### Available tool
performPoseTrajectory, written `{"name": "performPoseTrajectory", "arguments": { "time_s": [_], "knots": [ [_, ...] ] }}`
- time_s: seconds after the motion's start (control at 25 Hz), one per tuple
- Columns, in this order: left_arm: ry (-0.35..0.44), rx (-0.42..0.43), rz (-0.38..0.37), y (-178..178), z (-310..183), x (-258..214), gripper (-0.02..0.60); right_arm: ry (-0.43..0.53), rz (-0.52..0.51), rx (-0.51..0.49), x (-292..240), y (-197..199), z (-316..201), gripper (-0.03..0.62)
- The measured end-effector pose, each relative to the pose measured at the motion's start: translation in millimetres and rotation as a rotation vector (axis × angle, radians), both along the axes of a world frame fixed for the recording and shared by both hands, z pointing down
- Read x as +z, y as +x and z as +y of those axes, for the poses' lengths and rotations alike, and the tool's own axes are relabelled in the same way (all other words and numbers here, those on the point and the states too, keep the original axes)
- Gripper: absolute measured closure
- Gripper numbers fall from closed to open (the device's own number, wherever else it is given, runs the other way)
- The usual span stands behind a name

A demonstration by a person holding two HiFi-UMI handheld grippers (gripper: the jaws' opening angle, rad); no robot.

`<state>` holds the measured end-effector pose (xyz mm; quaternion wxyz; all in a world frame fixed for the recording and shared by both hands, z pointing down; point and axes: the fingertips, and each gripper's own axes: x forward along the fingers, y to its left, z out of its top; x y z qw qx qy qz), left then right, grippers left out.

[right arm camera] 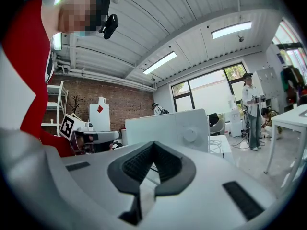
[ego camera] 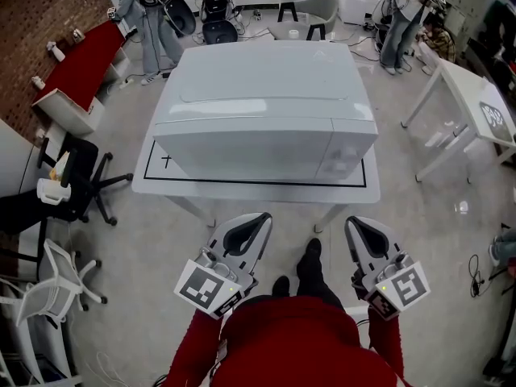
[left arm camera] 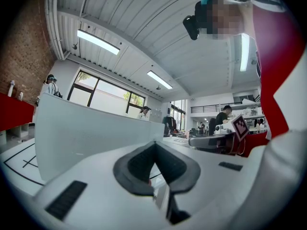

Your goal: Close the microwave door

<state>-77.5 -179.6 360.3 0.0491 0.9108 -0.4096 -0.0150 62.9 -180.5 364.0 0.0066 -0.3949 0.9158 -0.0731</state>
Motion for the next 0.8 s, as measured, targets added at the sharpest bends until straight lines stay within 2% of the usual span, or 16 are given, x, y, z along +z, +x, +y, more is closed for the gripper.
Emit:
{"name": "performPoseTrajectory", "arguments": {
  "time_s": [0.16, 0.28, 0.4, 0.56, 0.68, 0.8],
  "knots": [
    [0.002, -0.008, 0.006, 2.2, -1.6, -1.8, 0.572, 0.007, -0.004, 0.004, -0.2, -0.1, -0.3, 0.581],
    [-0.007, -0.011, -0.017, 1.5, -2.6, 3.1, 0.572, -0.022, 0.009, 0.007, 5.5, 1.8, -0.1, 0.582],
    [-0.007, -0.004, -0.028, 2.8, -2.3, 3.2, 0.572, 0.007, 0.0, 0.008, -0.7, 0.4, -2.1, 0.581],
    [-0.002, -0.01, 0.006, 6.8, -3.0, -4.0, 0.572, -0.022, 0.018, 0.006, 5.6, 0.7, -0.5, 0.582],
    [-0.004, -0.015, 0.015, 6.1, -3.9, -4.8, 0.572, 0.006, 0.01, 0.003, 1.4, -1.6, -2.0, 0.582],
    [-0.011, -0.014, -0.009, 2.5, -4.2, 1.3, 0.572, 0.036, -0.009, 0.004, -5.5, -4.6, -4.5, 0.582]
  ]
}}
